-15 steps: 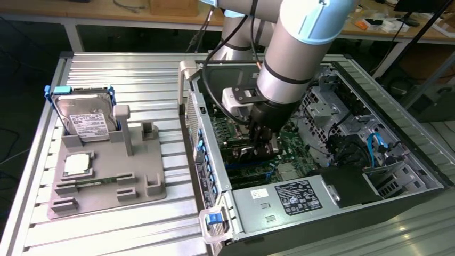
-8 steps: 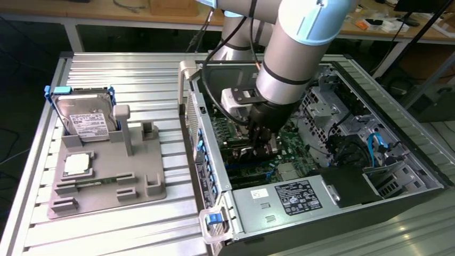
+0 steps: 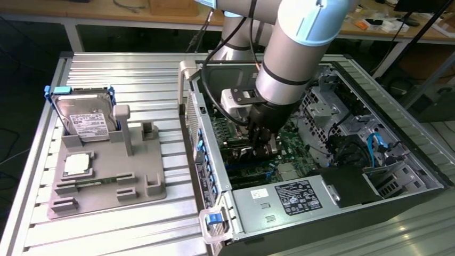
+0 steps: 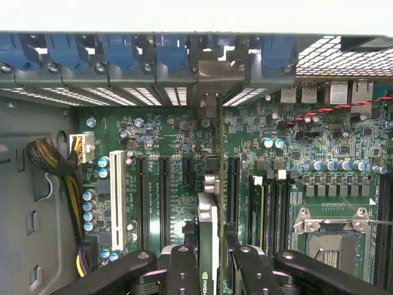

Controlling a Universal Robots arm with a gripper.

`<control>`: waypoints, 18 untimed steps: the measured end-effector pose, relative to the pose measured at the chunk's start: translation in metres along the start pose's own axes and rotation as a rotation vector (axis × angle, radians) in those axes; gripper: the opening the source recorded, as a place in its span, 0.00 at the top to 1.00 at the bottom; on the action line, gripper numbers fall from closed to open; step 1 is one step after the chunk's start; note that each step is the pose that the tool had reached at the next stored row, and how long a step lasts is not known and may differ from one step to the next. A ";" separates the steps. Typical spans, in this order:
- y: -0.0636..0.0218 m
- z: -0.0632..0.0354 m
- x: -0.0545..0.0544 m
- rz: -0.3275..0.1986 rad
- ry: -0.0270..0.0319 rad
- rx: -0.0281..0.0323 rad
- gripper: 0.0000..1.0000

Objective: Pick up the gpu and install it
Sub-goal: 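Insert the gpu into the slot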

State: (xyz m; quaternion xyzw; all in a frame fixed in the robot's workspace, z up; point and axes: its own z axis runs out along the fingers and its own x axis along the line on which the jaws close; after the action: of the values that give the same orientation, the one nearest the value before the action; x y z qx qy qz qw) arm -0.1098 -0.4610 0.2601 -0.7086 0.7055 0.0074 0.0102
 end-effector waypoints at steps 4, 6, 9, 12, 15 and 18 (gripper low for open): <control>0.0000 -0.0012 0.000 0.000 -0.0008 0.0004 0.73; -0.0001 -0.0036 0.000 0.000 -0.0014 0.0007 0.73; -0.0001 -0.0066 0.000 0.000 -0.0003 0.0002 0.73; 0.0000 -0.0067 0.000 0.000 -0.0003 0.0002 0.73; -0.0004 -0.0068 0.000 0.000 -0.0003 -0.0008 0.73; -0.0011 -0.0069 0.000 0.001 -0.0006 -0.0021 0.73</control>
State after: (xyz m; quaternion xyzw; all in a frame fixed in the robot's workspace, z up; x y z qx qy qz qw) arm -0.1087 -0.4612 0.2670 -0.7081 0.7060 0.0083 0.0097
